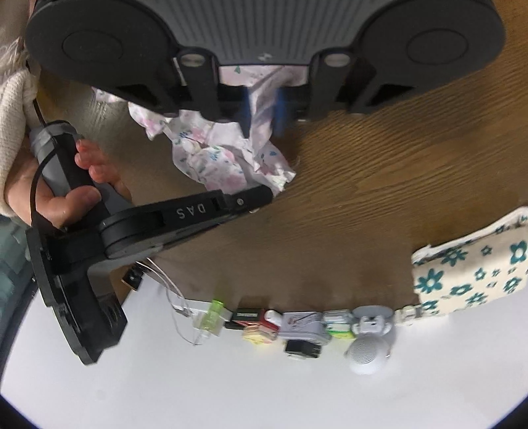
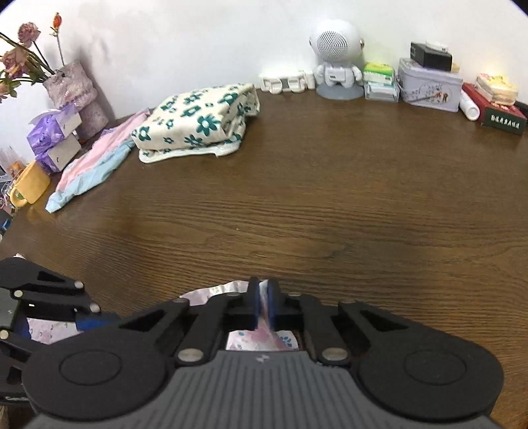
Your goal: Fold clothes
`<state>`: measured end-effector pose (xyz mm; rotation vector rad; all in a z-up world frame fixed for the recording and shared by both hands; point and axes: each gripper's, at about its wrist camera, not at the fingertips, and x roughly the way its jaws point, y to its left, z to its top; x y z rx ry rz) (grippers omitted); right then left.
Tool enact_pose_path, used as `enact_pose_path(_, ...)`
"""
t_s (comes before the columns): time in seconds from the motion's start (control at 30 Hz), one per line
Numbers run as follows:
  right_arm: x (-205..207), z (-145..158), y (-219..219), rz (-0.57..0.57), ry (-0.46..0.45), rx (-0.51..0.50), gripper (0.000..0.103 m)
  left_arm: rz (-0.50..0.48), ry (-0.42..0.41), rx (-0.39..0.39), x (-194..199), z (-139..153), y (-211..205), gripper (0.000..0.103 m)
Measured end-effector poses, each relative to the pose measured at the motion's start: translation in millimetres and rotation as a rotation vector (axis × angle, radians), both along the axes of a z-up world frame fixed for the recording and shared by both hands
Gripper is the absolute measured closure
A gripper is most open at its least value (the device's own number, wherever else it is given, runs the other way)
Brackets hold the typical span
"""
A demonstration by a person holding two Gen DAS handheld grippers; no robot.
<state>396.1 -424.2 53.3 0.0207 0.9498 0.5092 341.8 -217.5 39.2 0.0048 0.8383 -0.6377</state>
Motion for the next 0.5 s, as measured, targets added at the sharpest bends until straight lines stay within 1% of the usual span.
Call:
enact_pose_path(0.07, -7.5, 6.4, 0.0, 0.005, -0.027, 0.014, 0.101, -0.023, -0.028, 0.008, -4.7, 3.5, -1.7, 0.098)
enact_pose_path(0.17, -22.0, 16.7, -3.4, 0.012, -0.079, 0.042, 0.101, -0.068, -0.095, 0.034, -16.9, 10.4, -5.0, 0.099)
enact_pose_path(0.37, -58.1, 24.4, -18.0, 0.002, -0.171, 0.059, 0.101, -0.206, -0.26, 0.155, -55.5, 13.9, -24.1, 0.099)
enact_pose_path(0.4, -64.3, 24.1, -20.9, -0.002, -0.18, 0.06, 0.101, -0.229, -0.28, 0.177, -61.7, 12.7, -27.6, 0.099)
enact_pose_path(0.5, -81.7, 20.8, -28.9, -0.013, -0.2, 0.056, 0.101, -0.271, -0.318, 0.213, -75.4, 8.2, -37.2, 0.099)
